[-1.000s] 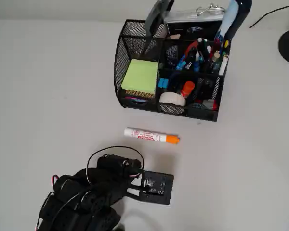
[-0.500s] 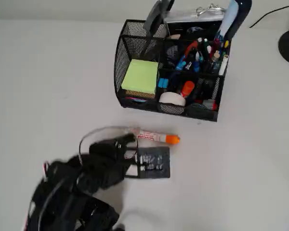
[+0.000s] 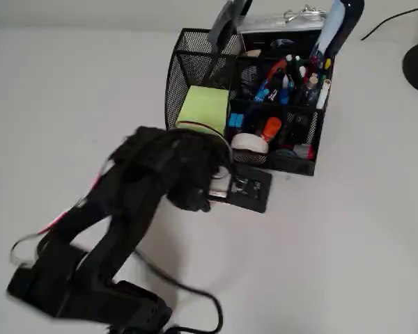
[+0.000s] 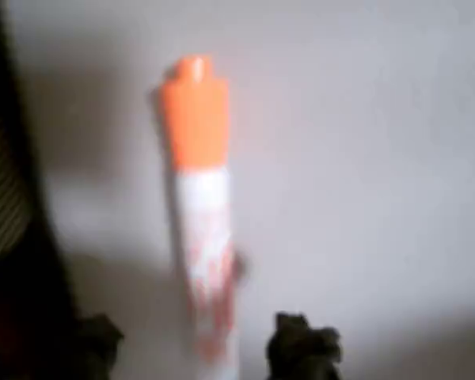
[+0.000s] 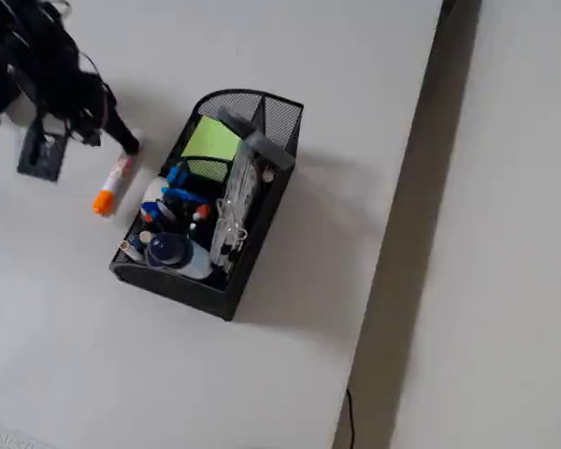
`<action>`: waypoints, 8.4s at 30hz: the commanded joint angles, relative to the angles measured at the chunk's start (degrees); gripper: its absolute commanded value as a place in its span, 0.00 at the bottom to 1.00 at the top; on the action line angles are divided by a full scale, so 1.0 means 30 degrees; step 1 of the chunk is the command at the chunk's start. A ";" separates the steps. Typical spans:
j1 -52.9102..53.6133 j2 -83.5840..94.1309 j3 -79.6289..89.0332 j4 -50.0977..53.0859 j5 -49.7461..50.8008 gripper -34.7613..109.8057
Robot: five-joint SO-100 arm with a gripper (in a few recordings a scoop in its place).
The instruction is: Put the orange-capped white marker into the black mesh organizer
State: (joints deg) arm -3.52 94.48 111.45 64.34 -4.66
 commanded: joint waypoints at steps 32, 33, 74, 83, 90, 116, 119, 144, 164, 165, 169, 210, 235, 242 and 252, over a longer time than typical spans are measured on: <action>0.0410 1.1162 -0.4482 -0.1758 -1.2949 0.24; 0.0791 1.1455 -0.4482 -0.2930 -1.3418 0.24; 0.0967 -0.2754 0.4541 -3.7061 -2.1387 0.24; 0.1201 -0.7412 0.5420 -4.2715 -2.3379 0.49; 0.1904 -0.6006 0.6387 -4.2979 -2.4111 0.55; 0.2080 2.1709 0.8584 -0.1523 -0.1670 0.24; 0.1670 2.3965 1.1484 -0.1260 -0.1201 0.24; 0.1172 3.1348 2.0273 0.0352 -0.0176 0.24; 0.1172 3.1348 2.0273 0.0352 -0.0176 0.24; 0.1172 3.1348 2.0273 0.0352 -0.0176 0.24; 0.1172 3.1348 2.0273 0.0352 -0.0176 0.24; 0.1172 3.1348 2.0273 0.0352 -0.0176 0.24; 0.1172 3.1348 2.0273 0.0352 -0.0176 0.24; 0.1172 3.1348 2.0273 0.0352 -0.0176 0.24; 0.1172 3.1348 2.0273 0.0352 -0.0176 0.24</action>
State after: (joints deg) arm -0.53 187.91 172.18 65.30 -5.71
